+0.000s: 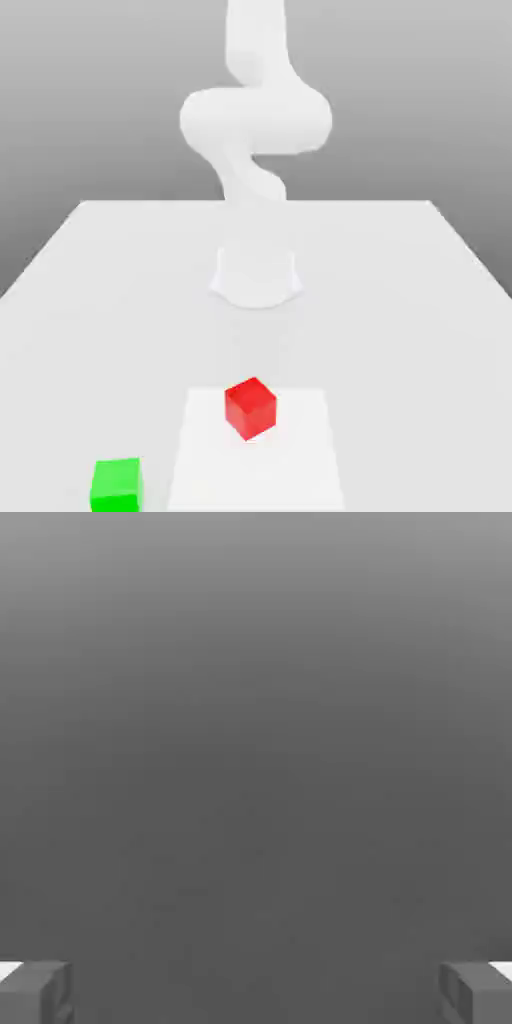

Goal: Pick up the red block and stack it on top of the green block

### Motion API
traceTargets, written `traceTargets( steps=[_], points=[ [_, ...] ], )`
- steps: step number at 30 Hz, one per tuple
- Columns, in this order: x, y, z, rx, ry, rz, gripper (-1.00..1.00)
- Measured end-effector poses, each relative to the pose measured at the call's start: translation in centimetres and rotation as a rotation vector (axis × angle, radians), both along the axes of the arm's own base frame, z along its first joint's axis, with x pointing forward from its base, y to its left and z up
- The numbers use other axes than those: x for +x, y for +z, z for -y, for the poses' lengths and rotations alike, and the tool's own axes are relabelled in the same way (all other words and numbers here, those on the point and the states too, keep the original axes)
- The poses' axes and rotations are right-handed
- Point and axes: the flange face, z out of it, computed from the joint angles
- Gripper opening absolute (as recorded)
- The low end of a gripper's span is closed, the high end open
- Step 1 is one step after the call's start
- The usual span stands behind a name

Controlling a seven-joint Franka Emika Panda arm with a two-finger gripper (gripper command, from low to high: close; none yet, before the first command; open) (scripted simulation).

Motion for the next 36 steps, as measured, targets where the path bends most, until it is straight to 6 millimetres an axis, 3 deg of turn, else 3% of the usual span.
traceTargets(
  steps=[4,9,13,16,18,27,28,36],
  points=[
    [4.2,-9.9,0.5,-0.030,0.109,-0.147,0.00],
    [6.0,-22.4,0.1,-0.082,0.246,-0.324,0.00],
    [4.7,-32.5,-0.3,-0.138,0.366,-0.473,0.00],
    [2.0,-40.1,-0.3,-0.193,0.467,-0.597,0.00],
    [0.0,-43.9,-0.1,-0.226,0.521,-0.663,0.00],
    [-0.7,-50.7,0.0,-0.241,0.546,-0.687,0.00],
    [-0.9,-51.4,0.0,-0.239,0.546,-0.689,-1.00],
    [-0.8,-51.1,0.0,-0.240,0.546,-0.689,-1.00]
  ],
)
